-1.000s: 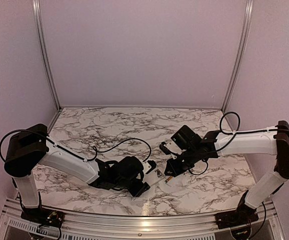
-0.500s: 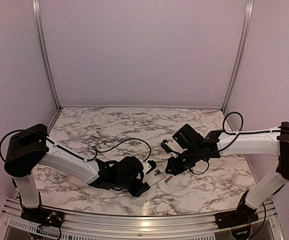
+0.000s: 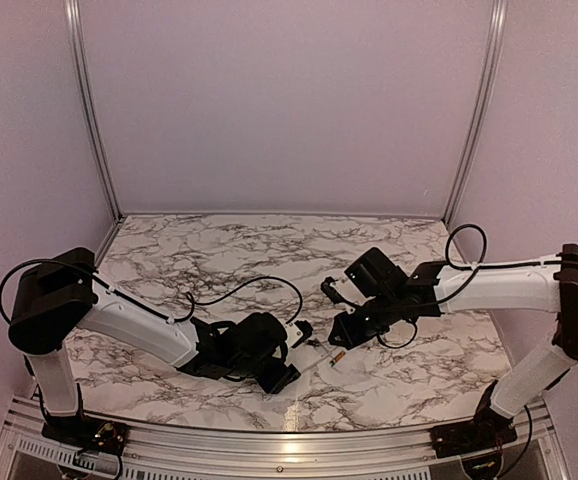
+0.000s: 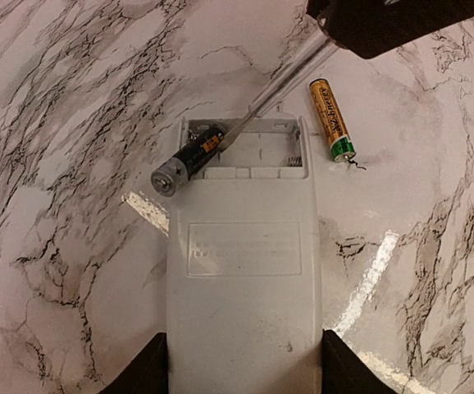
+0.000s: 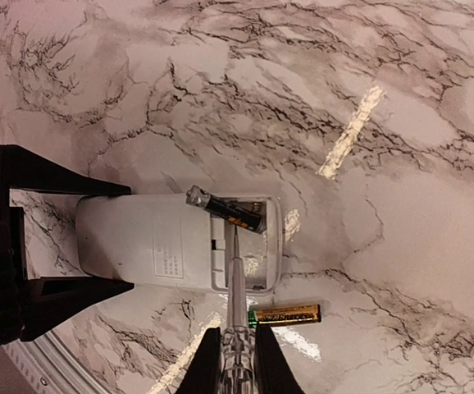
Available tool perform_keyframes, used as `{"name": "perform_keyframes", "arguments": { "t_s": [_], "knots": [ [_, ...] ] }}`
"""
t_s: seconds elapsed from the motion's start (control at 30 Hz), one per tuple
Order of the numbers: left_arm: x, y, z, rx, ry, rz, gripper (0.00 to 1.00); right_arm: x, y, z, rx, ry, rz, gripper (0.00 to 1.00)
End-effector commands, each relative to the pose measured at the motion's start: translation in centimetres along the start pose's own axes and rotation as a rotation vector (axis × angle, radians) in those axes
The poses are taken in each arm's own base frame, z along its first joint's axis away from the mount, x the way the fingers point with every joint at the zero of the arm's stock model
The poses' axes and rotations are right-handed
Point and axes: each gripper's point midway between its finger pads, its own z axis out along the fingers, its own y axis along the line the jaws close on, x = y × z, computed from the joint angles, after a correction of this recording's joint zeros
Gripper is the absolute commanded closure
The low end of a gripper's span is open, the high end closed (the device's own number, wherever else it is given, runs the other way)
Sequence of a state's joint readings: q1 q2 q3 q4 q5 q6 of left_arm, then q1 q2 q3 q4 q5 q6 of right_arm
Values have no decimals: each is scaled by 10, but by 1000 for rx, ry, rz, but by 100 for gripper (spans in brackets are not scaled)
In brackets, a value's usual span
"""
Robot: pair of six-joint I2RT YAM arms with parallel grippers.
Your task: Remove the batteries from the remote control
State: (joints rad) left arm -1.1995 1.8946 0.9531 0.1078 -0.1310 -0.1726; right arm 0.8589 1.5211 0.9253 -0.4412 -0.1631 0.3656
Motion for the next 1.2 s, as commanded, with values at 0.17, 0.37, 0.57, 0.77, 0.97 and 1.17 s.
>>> {"name": "perform_keyframes", "arguments": {
  "t_s": [0.17,0.37,0.57,0.77,0.97,1.17],
  "knots": [
    [1,-9,-1,40,4,1,63,3,-5,9,15,14,-1,100],
    [1,-9,-2,43,1,1,63,2,-7,15,23,8,8,100],
    [0,-11,-2,55,0,1,63,-5,-9,16,37,-27,14,100],
    [0,-16,-2,80,-1,0,64,-11,-11,13,51,-60,22,100],
    [-2,-21,-4,109,-6,-3,64,-15,-5,9,23,-84,22,100],
    [-1,-22,-3,115,-3,-5,64,-17,-2,6,12,-94,22,100]
  ]
}}
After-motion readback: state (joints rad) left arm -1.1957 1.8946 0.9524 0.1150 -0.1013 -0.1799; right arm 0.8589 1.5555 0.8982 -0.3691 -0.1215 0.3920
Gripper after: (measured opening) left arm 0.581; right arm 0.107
